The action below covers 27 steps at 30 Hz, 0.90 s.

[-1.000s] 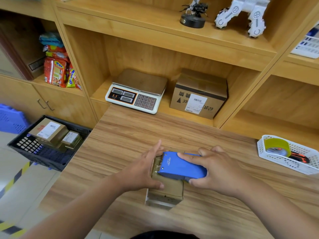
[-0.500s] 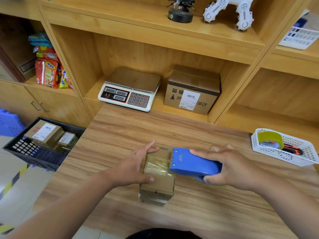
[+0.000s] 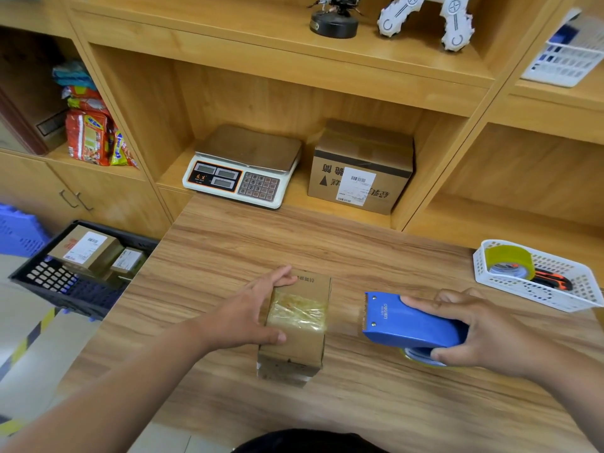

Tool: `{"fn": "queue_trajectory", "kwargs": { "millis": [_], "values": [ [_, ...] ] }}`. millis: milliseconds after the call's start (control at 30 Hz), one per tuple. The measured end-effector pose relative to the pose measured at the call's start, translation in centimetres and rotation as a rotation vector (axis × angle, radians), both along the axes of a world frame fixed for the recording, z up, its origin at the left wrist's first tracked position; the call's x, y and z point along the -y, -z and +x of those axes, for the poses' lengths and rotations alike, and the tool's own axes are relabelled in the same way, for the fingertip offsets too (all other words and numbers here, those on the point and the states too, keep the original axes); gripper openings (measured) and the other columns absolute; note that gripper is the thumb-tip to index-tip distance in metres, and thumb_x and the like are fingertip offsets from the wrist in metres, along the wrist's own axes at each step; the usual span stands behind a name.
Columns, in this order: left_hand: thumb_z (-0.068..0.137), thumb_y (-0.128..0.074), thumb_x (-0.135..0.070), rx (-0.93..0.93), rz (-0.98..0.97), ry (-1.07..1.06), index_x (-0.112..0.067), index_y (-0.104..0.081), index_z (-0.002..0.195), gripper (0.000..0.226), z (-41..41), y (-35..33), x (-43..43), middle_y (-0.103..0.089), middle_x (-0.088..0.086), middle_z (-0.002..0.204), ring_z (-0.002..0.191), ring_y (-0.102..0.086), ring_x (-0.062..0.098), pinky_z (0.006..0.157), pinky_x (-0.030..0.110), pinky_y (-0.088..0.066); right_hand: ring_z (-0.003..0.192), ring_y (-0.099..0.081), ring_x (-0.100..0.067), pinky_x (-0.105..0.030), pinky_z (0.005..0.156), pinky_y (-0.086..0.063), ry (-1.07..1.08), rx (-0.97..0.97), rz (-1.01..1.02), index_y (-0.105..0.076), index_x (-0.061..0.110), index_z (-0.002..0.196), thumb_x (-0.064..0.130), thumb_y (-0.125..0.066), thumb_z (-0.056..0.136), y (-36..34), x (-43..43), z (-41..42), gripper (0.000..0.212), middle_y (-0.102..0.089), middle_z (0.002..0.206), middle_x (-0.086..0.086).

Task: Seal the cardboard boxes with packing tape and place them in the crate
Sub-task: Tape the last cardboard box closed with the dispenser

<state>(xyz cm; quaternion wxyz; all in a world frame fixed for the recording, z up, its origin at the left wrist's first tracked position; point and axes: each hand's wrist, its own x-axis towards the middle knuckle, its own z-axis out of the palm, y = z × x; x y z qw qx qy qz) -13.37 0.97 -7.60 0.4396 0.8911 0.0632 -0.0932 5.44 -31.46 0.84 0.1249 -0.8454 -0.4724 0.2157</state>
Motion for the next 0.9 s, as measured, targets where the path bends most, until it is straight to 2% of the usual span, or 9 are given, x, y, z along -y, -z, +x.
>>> {"fn": "queue_trajectory", "kwargs": {
  "millis": [133,200,333,400,533,633,700,767,900],
  "values": [
    [0.067,-0.081,-0.043,-0.003,-0.032,-0.005,-0.045,0.000,0.145,0.112,-0.1,-0.1,-0.1,-0.024,-0.045,0.140,0.134,-0.016,-0.016,0.112,0.023,-0.017,0.091,-0.039,-0.011,-0.013,0.083,-0.033,0.023,0.042,-0.007,-0.019,0.083,0.116,0.041,-0.076,0.070,0.4,2.0,0.5,0.085,-0.051,0.094,0.017],
    [0.066,-0.081,-0.044,-0.004,-0.043,-0.007,-0.042,-0.002,0.147,0.113,-0.1,-0.1,0.1,-0.024,-0.045,0.140,0.134,-0.015,-0.015,0.112,0.023,-0.016,0.090,-0.038,-0.009,-0.013,0.082,-0.033,0.014,0.056,-0.018,-0.016,0.083,0.116,0.044,-0.075,0.069,0.6,2.5,0.5,0.085,-0.050,0.094,0.017],
    [0.065,-0.080,-0.043,0.003,0.018,-0.012,-0.049,-0.005,0.143,0.108,-0.1,-0.9,0.4,-0.023,-0.049,0.135,0.131,-0.017,-0.016,0.111,0.021,-0.019,0.091,-0.032,0.000,-0.010,0.083,-0.032,0.010,0.078,0.009,-0.014,0.084,0.116,0.049,-0.073,0.069,1.1,2.1,0.2,0.082,-0.048,0.092,0.019],
    [0.065,-0.075,-0.048,0.024,0.147,0.021,-0.048,-0.008,0.142,0.103,0.0,-1.8,0.5,-0.025,-0.043,0.134,0.132,-0.018,-0.010,0.112,0.021,-0.018,0.091,-0.031,0.001,-0.010,0.082,-0.032,0.003,0.106,0.011,-0.018,0.083,0.116,0.052,-0.071,0.069,1.2,2.0,0.3,0.078,-0.047,0.092,0.020],
    [0.073,-0.045,-0.075,-0.036,0.605,0.074,-0.030,-0.023,0.145,0.088,2.1,-4.3,2.8,-0.038,-0.009,0.143,0.139,-0.023,0.017,0.116,0.033,-0.012,0.091,-0.028,0.005,-0.009,0.081,-0.029,0.000,0.132,-0.008,-0.025,0.076,0.122,0.052,-0.071,0.073,1.5,1.9,0.5,0.071,-0.045,0.093,0.022],
    [0.092,-0.027,-0.063,-0.064,0.927,0.069,-0.015,-0.037,0.138,0.068,5.2,-5.1,6.1,-0.044,0.006,0.139,0.132,-0.035,0.024,0.118,0.042,-0.012,0.092,-0.027,0.003,-0.012,0.084,-0.030,-0.004,0.133,-0.037,-0.021,0.076,0.122,0.054,-0.069,0.074,1.6,1.8,0.6,0.071,-0.044,0.097,0.023],
    [0.098,-0.031,-0.046,-0.014,0.935,0.035,-0.010,-0.042,0.133,0.051,7.0,-4.9,8.4,-0.046,0.010,0.135,0.129,-0.035,0.027,0.114,0.042,-0.018,0.093,-0.025,0.004,-0.012,0.085,-0.030,-0.018,0.160,-0.058,-0.019,0.076,0.123,0.056,-0.067,0.075,1.7,1.8,0.7,0.071,-0.042,0.100,0.024],
    [0.099,-0.035,-0.035,0.070,0.828,0.039,-0.010,-0.045,0.129,0.041,8.2,-3.9,10.5,-0.047,0.009,0.131,0.127,-0.035,0.028,0.111,0.037,-0.019,0.093,-0.024,0.005,-0.012,0.086,-0.030,-0.015,0.169,-0.070,-0.017,0.076,0.123,0.057,-0.066,0.075,1.7,1.8,0.8,0.071,-0.041,0.099,0.024],
    [0.100,-0.034,-0.031,0.133,0.652,0.012,-0.014,-0.054,0.117,0.032,8.4,-1.3,12.0,-0.053,0.003,0.123,0.125,-0.035,0.020,0.113,0.027,-0.006,0.091,-0.025,0.003,-0.010,0.085,-0.028,-0.018,0.164,-0.088,-0.016,0.076,0.122,0.056,-0.066,0.075,1.7,2.3,1.0,0.071,-0.041,0.100,0.023]
  ]
}}
